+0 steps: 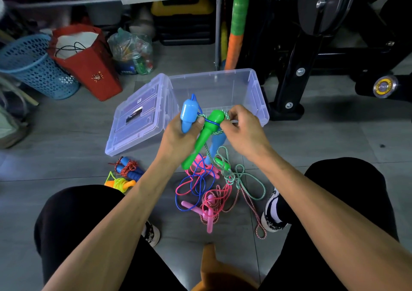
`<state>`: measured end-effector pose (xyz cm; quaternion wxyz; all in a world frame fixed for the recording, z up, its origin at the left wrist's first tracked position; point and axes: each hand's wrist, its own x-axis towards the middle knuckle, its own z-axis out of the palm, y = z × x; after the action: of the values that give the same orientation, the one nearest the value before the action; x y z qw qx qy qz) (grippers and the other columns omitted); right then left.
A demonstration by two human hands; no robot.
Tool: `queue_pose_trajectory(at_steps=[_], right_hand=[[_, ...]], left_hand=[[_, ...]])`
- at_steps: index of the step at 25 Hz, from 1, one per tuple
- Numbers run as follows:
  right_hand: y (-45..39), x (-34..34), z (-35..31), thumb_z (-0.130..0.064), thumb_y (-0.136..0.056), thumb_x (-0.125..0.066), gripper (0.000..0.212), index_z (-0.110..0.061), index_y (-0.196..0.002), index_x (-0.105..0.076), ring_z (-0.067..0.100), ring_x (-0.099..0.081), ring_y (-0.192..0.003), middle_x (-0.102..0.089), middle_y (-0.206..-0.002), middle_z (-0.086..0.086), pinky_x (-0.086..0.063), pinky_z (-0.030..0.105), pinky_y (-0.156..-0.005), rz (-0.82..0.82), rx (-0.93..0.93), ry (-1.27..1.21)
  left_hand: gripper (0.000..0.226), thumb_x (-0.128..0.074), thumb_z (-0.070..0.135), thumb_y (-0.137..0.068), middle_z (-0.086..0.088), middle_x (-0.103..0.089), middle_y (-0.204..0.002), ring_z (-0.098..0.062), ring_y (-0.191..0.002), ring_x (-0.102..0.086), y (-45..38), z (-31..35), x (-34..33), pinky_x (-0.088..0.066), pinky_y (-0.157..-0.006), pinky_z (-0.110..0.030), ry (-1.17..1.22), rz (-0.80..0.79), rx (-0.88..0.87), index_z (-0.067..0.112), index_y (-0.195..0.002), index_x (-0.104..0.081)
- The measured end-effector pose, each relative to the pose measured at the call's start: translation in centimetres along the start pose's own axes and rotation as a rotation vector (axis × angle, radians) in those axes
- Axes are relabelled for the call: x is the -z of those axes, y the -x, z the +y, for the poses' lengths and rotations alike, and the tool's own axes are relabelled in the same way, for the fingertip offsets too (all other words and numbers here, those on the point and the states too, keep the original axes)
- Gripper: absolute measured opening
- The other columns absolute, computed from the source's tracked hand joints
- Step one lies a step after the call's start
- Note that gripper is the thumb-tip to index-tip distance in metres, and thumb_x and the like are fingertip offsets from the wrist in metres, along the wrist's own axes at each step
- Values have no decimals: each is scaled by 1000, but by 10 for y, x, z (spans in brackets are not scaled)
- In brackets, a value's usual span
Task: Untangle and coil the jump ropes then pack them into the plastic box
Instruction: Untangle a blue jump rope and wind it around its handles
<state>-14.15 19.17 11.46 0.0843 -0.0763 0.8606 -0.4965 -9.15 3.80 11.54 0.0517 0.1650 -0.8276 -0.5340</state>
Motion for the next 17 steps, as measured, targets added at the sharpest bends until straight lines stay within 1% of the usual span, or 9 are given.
queue_pose_trajectory(at_steps=[3,5,7,8,9,11,13,15,17], right_hand=[[-5,-1,5,-6,-81,-55,20,-19,-72,-43,10,-35,-53,-44,-64,-3,-31,23,-48,-16,-53,-104],[-8,0,6,-2,-79,-55,20,-18,-72,-47,12,-39,-58,-47,-66,2,-37,28,-55,22,-95,-183],[-11,1,8,-1,-78,-58,16,-16,-77,-51,15,-45,-65,-52,-71,6,-44,35,-62,76,-122,-257],[-11,0,9,-1,-78,-60,16,-15,-78,-52,16,-46,-66,-54,-72,7,-45,37,-64,82,-126,-279],[-12,-1,9,-2,-77,-62,16,-15,-78,-53,18,-49,-66,-56,-72,8,-46,37,-66,66,-127,-286],[-12,-4,12,-15,-76,-66,12,-16,-76,-55,23,-60,-69,-64,-75,10,-55,43,-74,16,-165,-230],[-10,-3,12,-30,-79,-63,12,-19,-78,-58,26,-69,-81,-69,-87,9,-59,48,-77,-90,-303,-120],[-5,-2,9,-28,-90,-54,12,-18,-86,-59,29,-72,-82,-69,-98,12,-61,46,-75,-276,-474,-160],[0,-2,2,-12,-97,-44,16,-9,-94,-59,32,-72,-75,-70,-94,21,-61,43,-76,-394,-550,-415]], left_hand=[[23,-62,30,-93,10,-52,-60,-10,-55,-43,-5,-6,2,-42,-58,-31,34,-28,75,16,-76,-57],[26,-63,30,-93,11,-50,-55,-6,-49,-42,-1,-3,1,-41,-53,-25,57,-109,74,10,-77,-58],[29,-69,26,-89,14,-47,-45,-2,-43,-41,4,3,-2,-37,-48,-16,35,-194,34,12,-68,-54],[29,-73,25,-85,13,-48,-45,-1,-43,-41,4,4,-3,-36,-47,-14,3,-178,16,15,-65,-53],[29,-77,24,-80,12,-50,-48,-2,-44,-42,2,3,-2,-37,-48,-15,-31,-117,5,16,-64,-54],[26,-81,24,-73,9,-50,-54,-4,-46,-40,-1,-1,1,-36,-48,-17,-100,12,-8,13,-66,-58],[26,-81,23,-71,7,-48,-55,-5,-46,-36,2,-2,1,-34,-46,-18,-155,52,-49,7,-69,-61],[27,-81,23,-71,7,-48,-54,-6,-45,-37,5,0,1,-33,-45,-17,-185,50,-81,5,-70,-61],[26,-81,23,-71,7,-51,-57,-6,-48,-39,6,0,2,-33,-47,-16,-189,42,-70,6,-71,-62]])
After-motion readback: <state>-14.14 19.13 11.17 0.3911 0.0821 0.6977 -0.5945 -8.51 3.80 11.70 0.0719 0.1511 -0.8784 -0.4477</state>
